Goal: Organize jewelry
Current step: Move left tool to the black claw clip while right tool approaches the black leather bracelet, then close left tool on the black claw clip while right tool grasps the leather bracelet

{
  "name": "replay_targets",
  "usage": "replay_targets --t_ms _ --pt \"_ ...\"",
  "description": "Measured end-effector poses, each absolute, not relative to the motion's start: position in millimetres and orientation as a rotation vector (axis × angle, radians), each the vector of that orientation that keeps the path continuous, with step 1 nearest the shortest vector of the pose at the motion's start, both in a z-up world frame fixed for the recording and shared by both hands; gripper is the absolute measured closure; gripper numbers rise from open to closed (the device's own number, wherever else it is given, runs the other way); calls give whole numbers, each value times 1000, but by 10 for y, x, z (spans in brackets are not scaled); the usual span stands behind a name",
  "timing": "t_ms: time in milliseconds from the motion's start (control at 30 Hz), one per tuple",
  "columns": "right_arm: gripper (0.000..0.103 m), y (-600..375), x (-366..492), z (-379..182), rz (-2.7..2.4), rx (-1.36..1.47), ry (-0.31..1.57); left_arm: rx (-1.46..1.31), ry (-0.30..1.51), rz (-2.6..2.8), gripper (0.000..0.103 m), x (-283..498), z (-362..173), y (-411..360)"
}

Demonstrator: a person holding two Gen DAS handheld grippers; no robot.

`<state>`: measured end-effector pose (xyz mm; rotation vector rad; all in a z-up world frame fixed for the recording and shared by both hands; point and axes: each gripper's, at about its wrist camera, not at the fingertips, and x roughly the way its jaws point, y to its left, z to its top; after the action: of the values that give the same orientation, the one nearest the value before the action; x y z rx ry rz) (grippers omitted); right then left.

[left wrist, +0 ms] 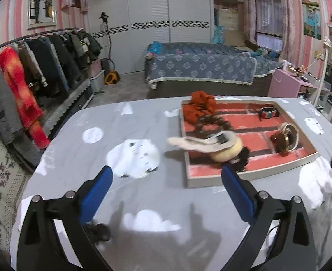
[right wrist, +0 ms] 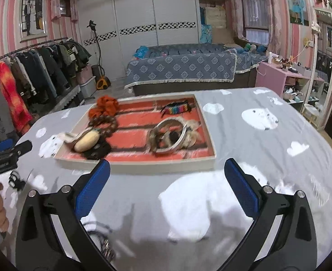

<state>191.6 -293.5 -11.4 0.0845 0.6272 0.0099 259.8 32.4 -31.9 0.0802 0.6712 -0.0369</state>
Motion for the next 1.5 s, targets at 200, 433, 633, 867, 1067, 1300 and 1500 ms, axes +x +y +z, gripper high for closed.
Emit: replay_targets --t_ms 200,433,633,867,1067,1300,1500 --pt "4 -2787 1713 -325 25 50 686 97 703 7 8 2494 -490 638" --pt "4 -2638 1602 -461 31 49 745 86 749 41 8 2465 -670 988" --pt "4 -2478 1511 -585 17 -4 781 106 775 41 8 2432 -873 1164" --pt "4 -2378 1503 -752 -11 -47 853 102 812 22 8 2501 -1022 1267" --pt "4 -2292 1522 -922 6 -77 913 97 835 5 8 2507 -1084 1264" --pt "11 -2256 1569 -930 7 -95 911 65 879 -11 17 2542 -1135 1305" --pt "42 -2225 1631 -919 50 -83 918 29 908 -26 44 2558 -1174 1352"
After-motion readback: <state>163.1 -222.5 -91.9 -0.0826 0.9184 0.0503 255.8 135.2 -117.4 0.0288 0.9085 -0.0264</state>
